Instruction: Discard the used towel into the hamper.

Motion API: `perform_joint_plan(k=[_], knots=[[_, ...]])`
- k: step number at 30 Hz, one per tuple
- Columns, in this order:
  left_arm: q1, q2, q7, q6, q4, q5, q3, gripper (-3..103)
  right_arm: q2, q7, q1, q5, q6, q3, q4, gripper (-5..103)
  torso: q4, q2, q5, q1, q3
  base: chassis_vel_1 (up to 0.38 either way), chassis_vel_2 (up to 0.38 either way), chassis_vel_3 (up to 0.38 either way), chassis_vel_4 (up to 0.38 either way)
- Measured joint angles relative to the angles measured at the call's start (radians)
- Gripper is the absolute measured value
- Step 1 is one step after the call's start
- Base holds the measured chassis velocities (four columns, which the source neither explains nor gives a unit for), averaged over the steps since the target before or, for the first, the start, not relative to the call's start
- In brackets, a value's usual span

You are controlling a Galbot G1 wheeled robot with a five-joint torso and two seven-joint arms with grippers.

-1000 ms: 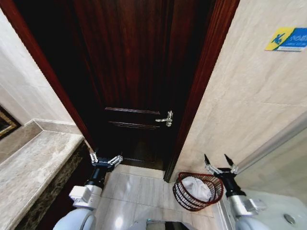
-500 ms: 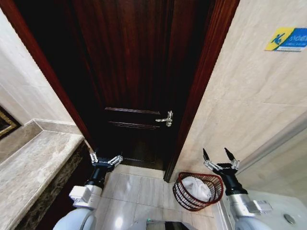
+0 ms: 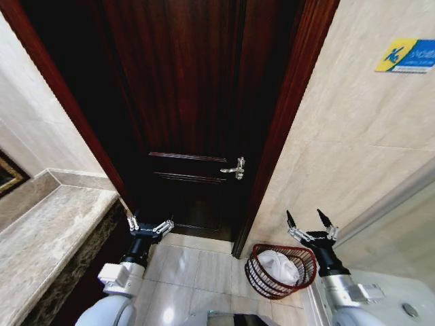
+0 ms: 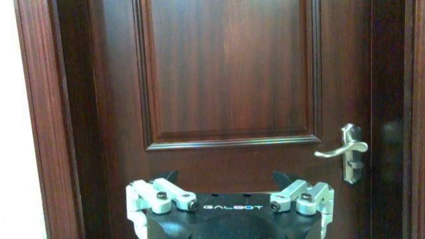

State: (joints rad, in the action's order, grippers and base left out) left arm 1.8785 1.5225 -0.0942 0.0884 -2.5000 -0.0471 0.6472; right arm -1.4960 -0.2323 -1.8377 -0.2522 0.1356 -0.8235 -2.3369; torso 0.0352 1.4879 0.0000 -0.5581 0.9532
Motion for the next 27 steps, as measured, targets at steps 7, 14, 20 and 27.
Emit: perform_joint_plan(k=[7, 14, 20, 27], knots=[[0.0, 0.0, 0.0, 0.0, 0.0, 0.0, 0.0, 93, 0.0, 0.0, 0.0, 0.0, 0.0, 0.0, 0.001, 100, 0.0, 0.0, 0.0, 0.0, 0.0, 0.0, 0.0, 0.0, 0.0], [0.0, 0.0, 0.0, 0.0, 0.0, 0.0, 0.0, 93, 0.0, 0.0, 0.001, 0.0, 0.0, 0.0, 0.002, 100, 0.0, 0.0, 0.0, 0.0, 0.0, 0.0, 0.0, 0.0, 0.0], [0.0, 0.0, 0.0, 0.0, 0.0, 0.0, 0.0, 93, 0.0, 0.0, 0.001, 0.0, 0.0, 0.0, 0.002, 100, 0.0, 0.0, 0.0, 0.0, 0.0, 0.051, -0.049, -0.058, 0.052], [0.0, 0.0, 0.0, 0.0, 0.0, 0.0, 0.0, 93, 0.0, 0.0, 0.001, -0.001, 0.0, 0.0, 0.003, 100, -0.0001, 0.0, -0.0001, 0.0, 0.0, 0.168, -0.157, -0.161, 0.151]])
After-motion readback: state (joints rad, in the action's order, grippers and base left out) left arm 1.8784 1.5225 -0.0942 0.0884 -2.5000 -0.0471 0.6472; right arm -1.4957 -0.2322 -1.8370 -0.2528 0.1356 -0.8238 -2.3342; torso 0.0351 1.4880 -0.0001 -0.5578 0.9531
